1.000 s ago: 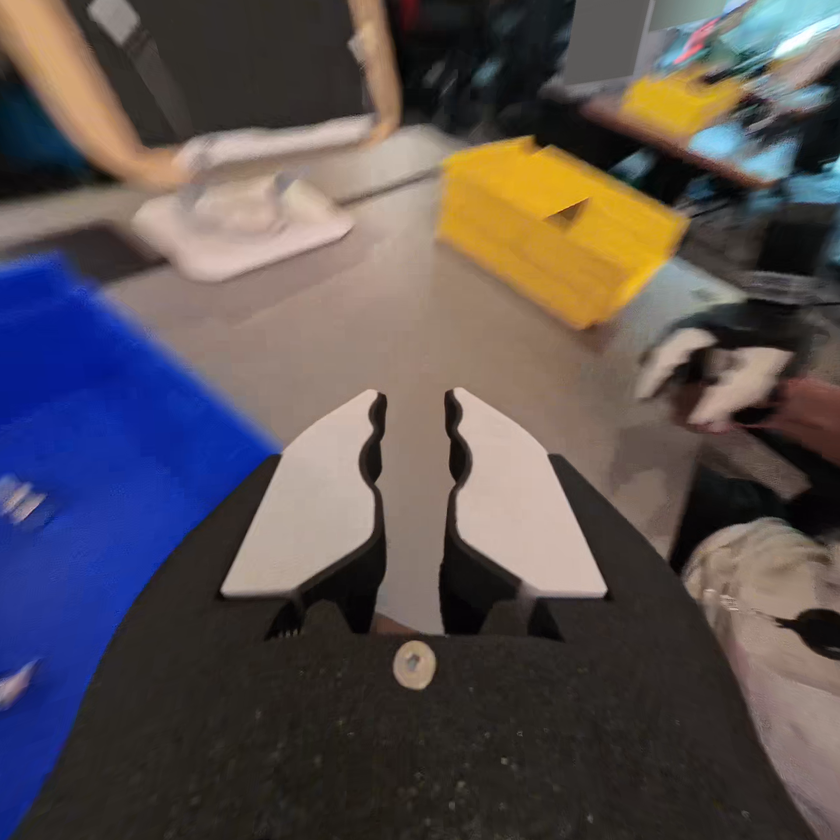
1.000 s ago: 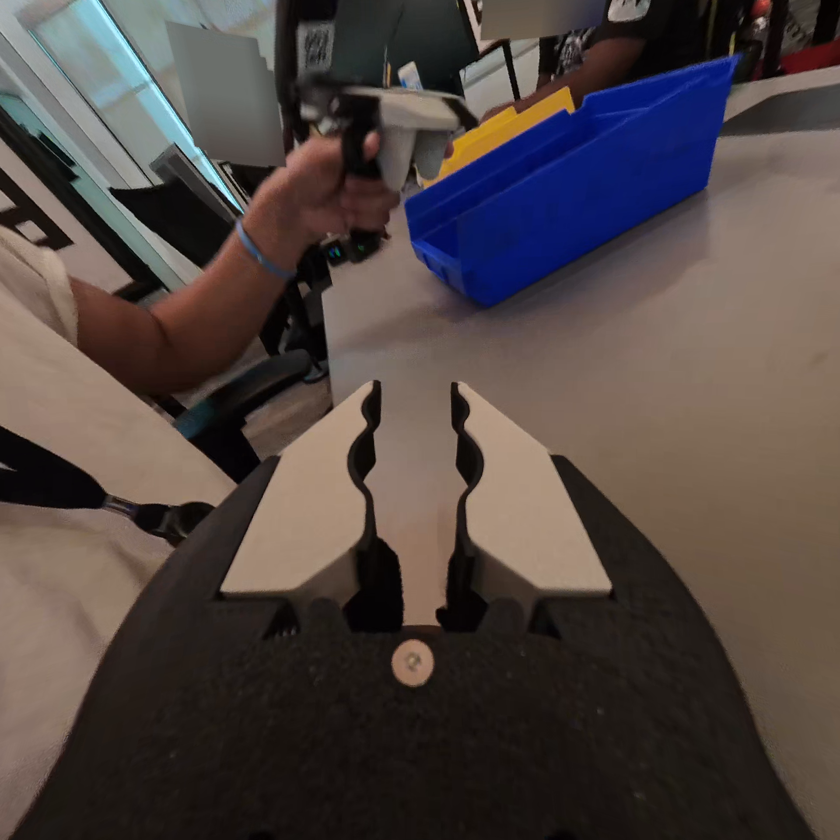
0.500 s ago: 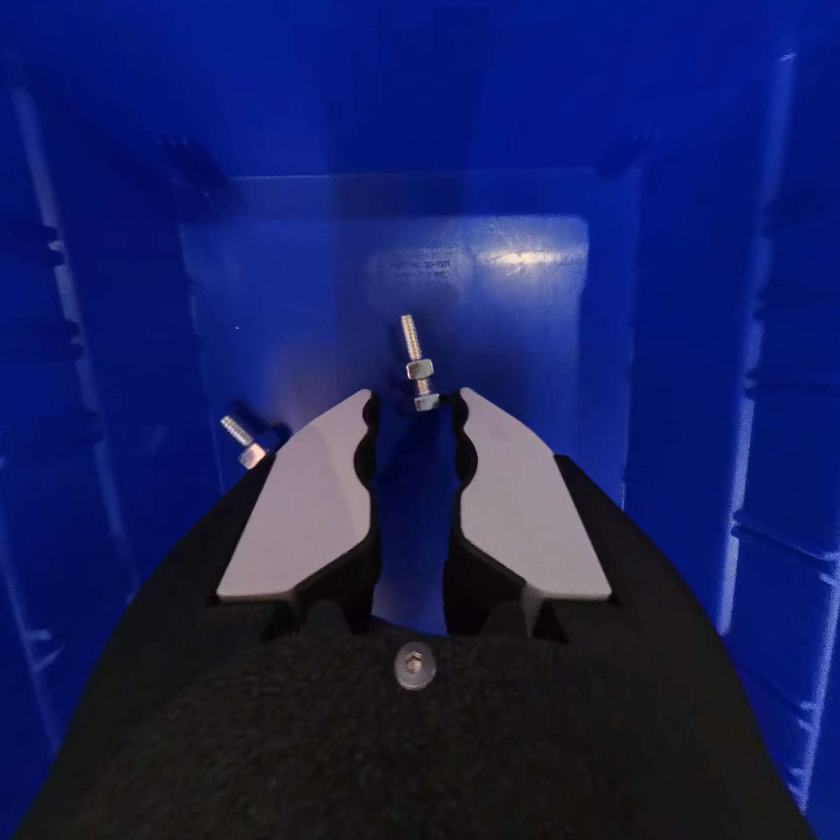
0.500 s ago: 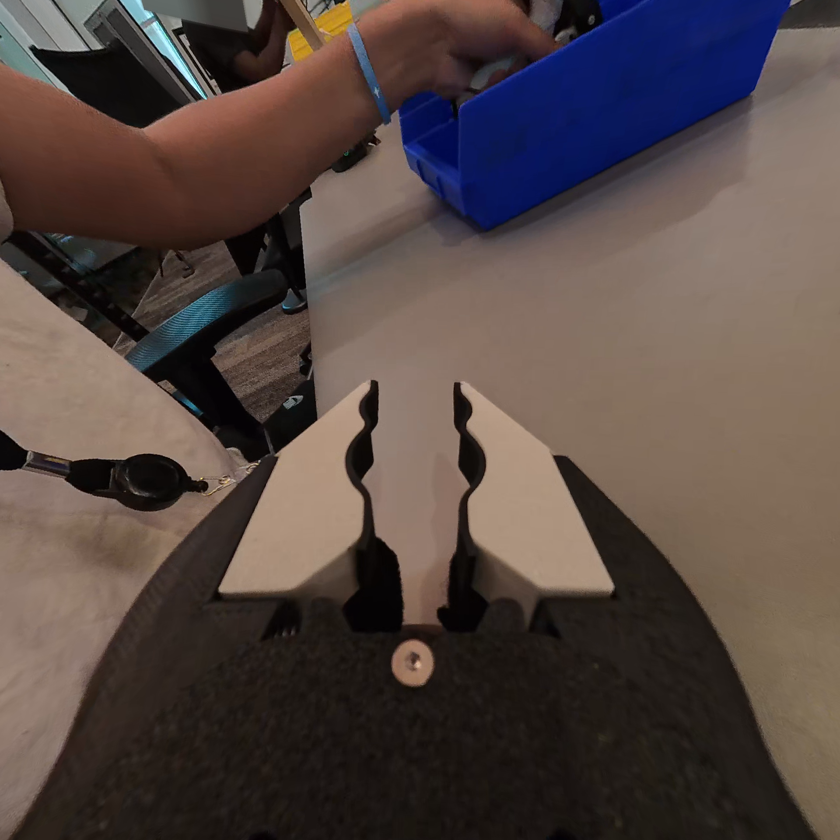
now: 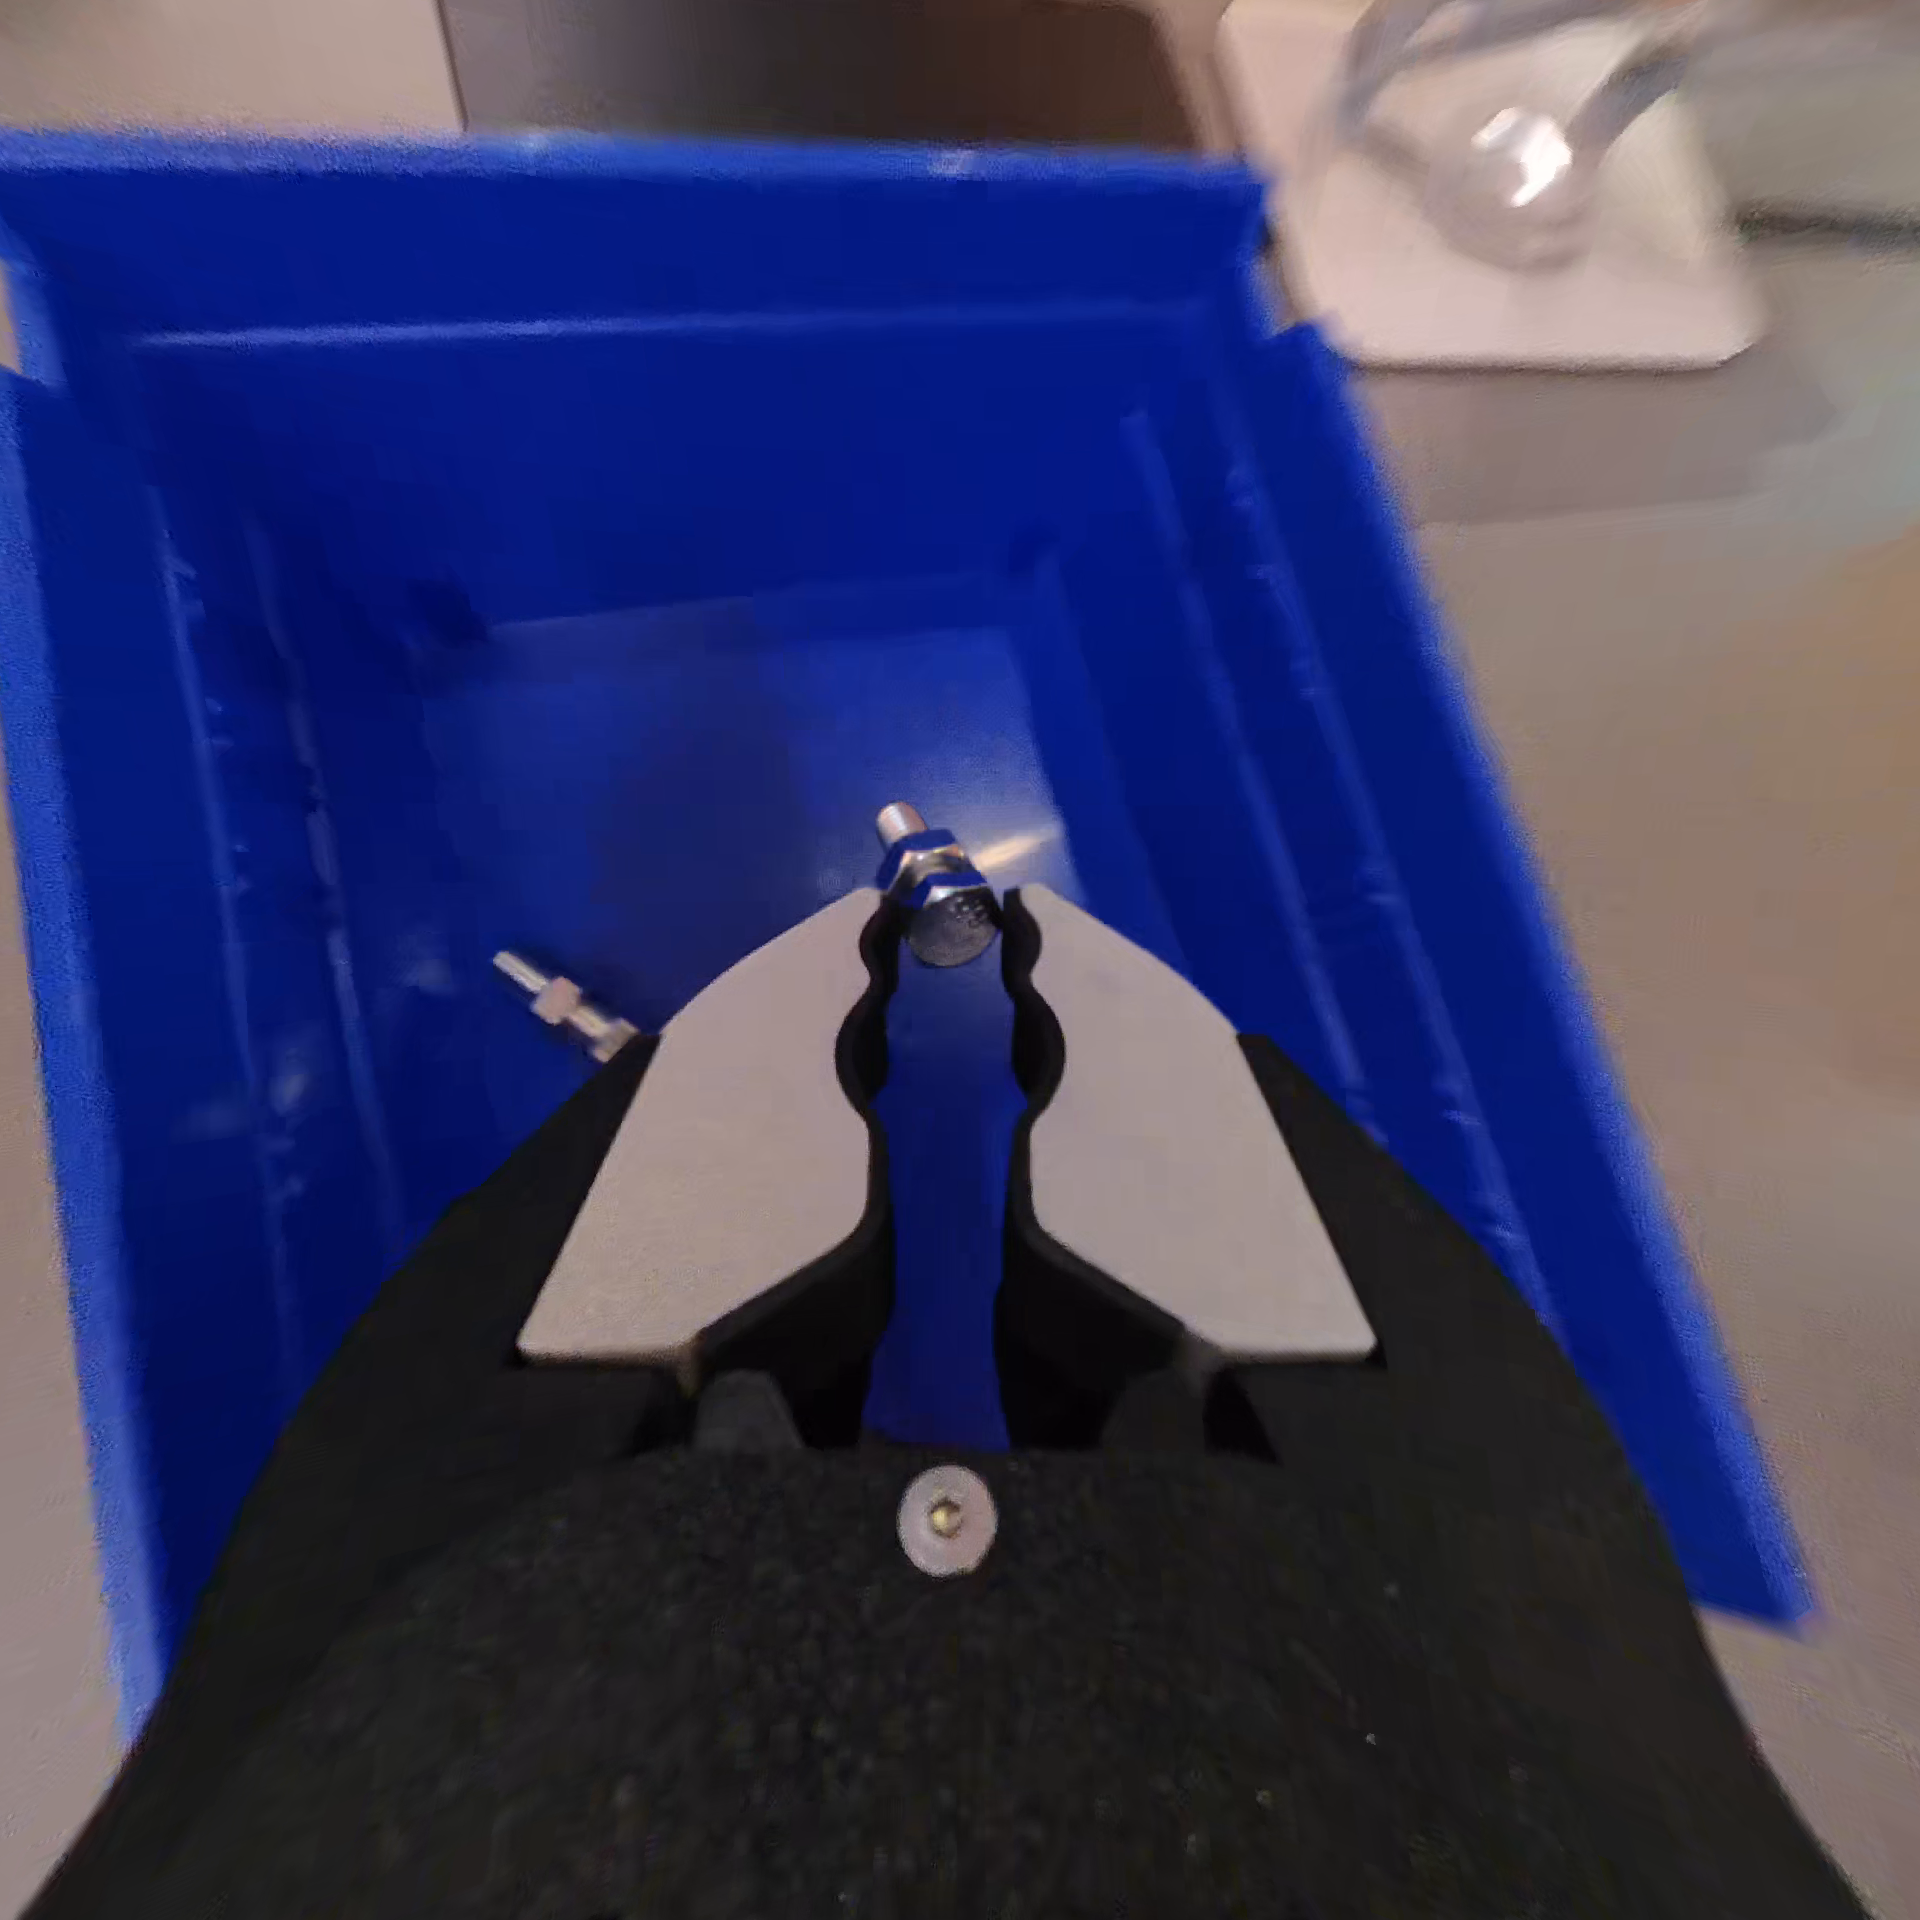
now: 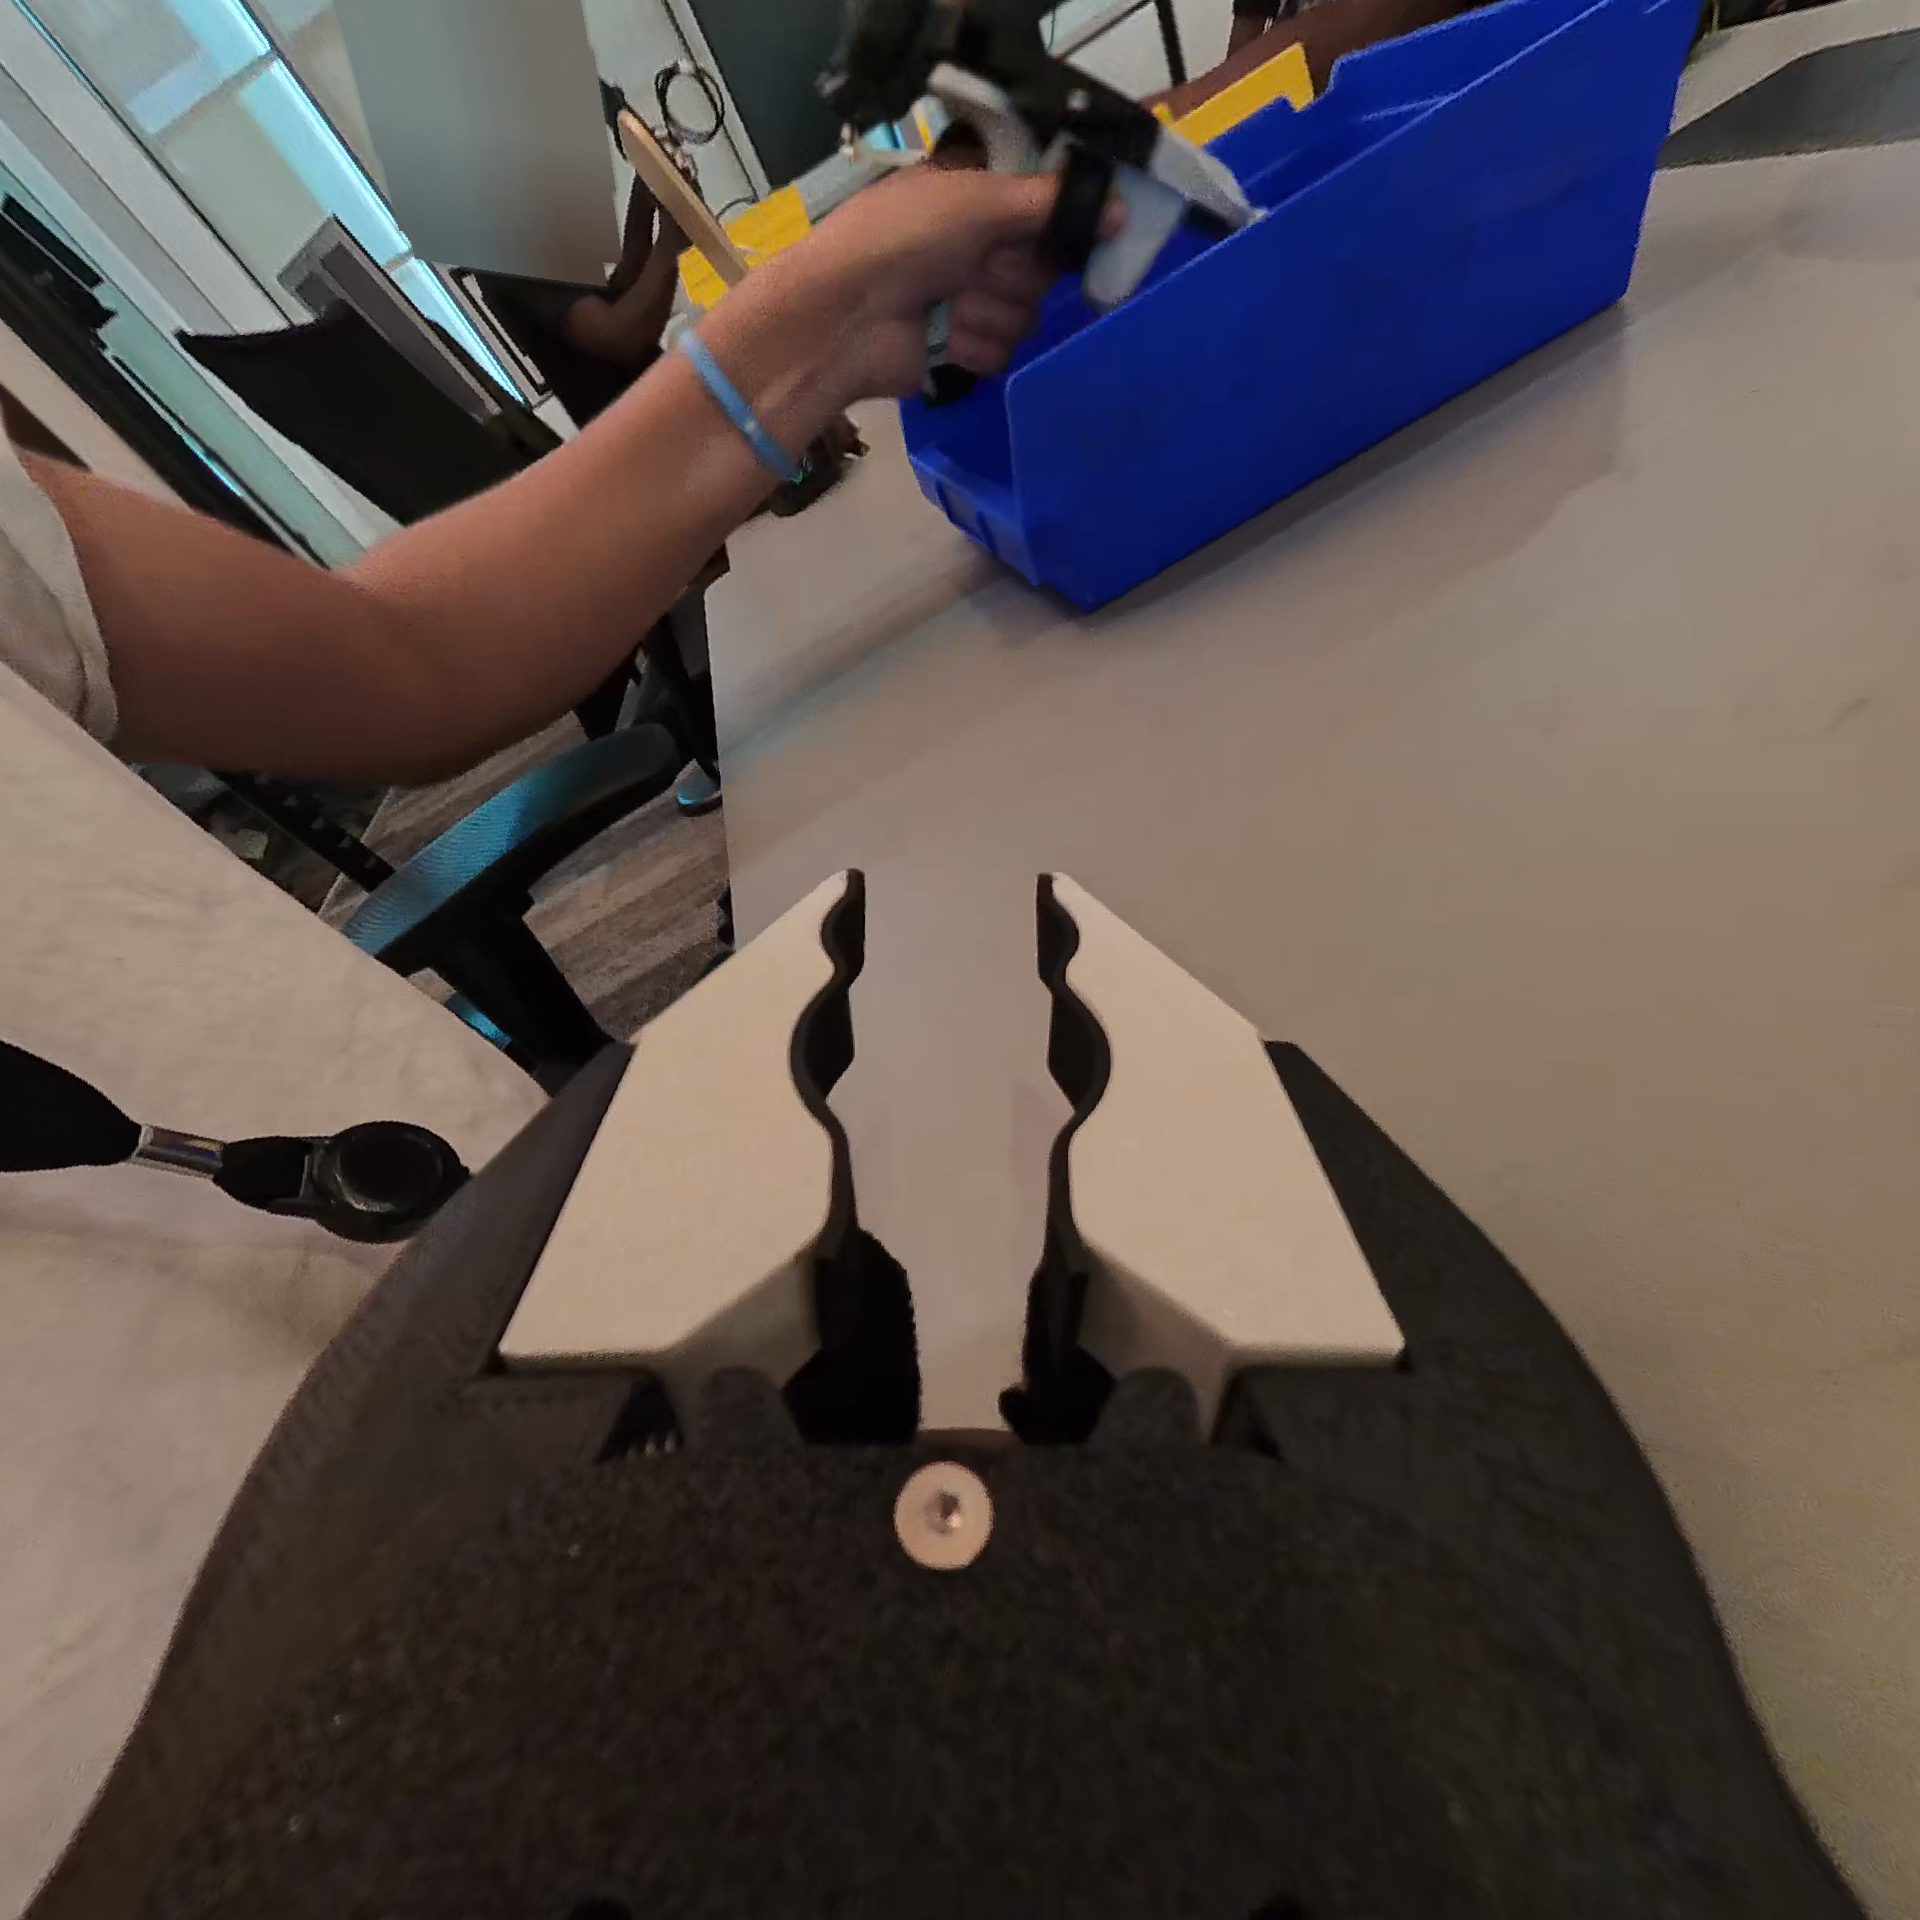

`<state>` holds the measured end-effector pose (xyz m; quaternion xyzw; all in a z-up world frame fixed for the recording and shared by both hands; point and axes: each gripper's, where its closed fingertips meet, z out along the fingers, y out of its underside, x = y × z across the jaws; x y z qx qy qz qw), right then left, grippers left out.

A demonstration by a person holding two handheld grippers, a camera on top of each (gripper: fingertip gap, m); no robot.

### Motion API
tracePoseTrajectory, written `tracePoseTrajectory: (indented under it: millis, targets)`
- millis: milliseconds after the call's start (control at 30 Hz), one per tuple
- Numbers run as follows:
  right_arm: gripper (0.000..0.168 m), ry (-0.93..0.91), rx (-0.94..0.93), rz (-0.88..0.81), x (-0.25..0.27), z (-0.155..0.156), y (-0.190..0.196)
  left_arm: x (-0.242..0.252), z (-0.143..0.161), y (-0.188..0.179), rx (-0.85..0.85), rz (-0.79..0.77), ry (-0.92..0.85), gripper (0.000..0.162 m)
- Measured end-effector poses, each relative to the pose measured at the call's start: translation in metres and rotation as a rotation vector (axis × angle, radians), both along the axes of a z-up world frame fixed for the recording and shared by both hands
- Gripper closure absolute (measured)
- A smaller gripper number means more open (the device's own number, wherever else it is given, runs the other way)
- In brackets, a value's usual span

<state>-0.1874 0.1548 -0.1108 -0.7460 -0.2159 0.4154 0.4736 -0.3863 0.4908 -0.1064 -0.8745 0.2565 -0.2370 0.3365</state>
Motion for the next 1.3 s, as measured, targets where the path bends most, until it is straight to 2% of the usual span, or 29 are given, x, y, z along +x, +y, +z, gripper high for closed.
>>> tracePoseTrajectory:
  millis: [100,200,300,400,567,733,767,900,1000,1067,1133,1200,1300]
  targets:
    - [0.136,0.045,0.002,-0.018,0.000,0.009,0.009,0.026,0.053,-0.052,0.026,-0.145,-0.316,0.144]
    - [0.135,0.106,0.004,-0.011,-0.008,0.025,0.027,0.064,0.104,-0.131,-0.016,-0.393,-0.691,0.144]
    - [0.134,0.231,0.005,0.031,-0.023,0.054,0.045,0.095,0.127,-0.207,-0.074,-0.622,-0.929,0.144]
    - [0.133,0.356,-0.023,0.139,-0.040,0.085,0.052,0.114,0.130,-0.260,-0.114,-0.791,-1.077,0.144]
    - [0.129,0.403,-0.085,0.282,-0.055,0.094,0.041,0.136,0.097,-0.293,-0.162,-0.882,-0.987,0.144]
    - [0.147,0.427,-0.079,0.242,-0.048,0.088,0.040,0.144,0.085,-0.305,-0.169,-0.912,-0.934,0.144]
    - [0.158,0.417,-0.074,0.251,-0.048,0.087,0.038,0.145,0.083,-0.306,-0.175,-0.917,-0.932,0.144]
    - [0.159,0.385,-0.076,0.230,-0.043,0.079,0.040,0.151,0.075,-0.304,-0.175,-0.881,-0.912,0.144]
    - [0.160,0.306,-0.113,0.161,-0.037,0.063,0.048,0.157,0.054,-0.296,-0.006,-0.844,-0.752,0.141]
    - [0.159,0.172,-0.138,0.115,-0.034,0.047,0.052,0.158,0.036,-0.295,0.154,-0.866,-0.586,0.129]
    - [0.159,0.007,-0.135,0.077,-0.031,0.036,0.053,0.160,0.024,-0.290,0.290,-0.857,-0.451,0.126]
    - [0.159,-0.123,-0.138,0.043,-0.028,0.031,0.053,0.162,0.016,-0.286,0.391,-0.843,-0.363,0.125]
    - [0.159,-0.212,-0.151,0.040,-0.030,0.033,0.049,0.164,0.005,-0.286,0.482,-0.861,-0.253,0.124]
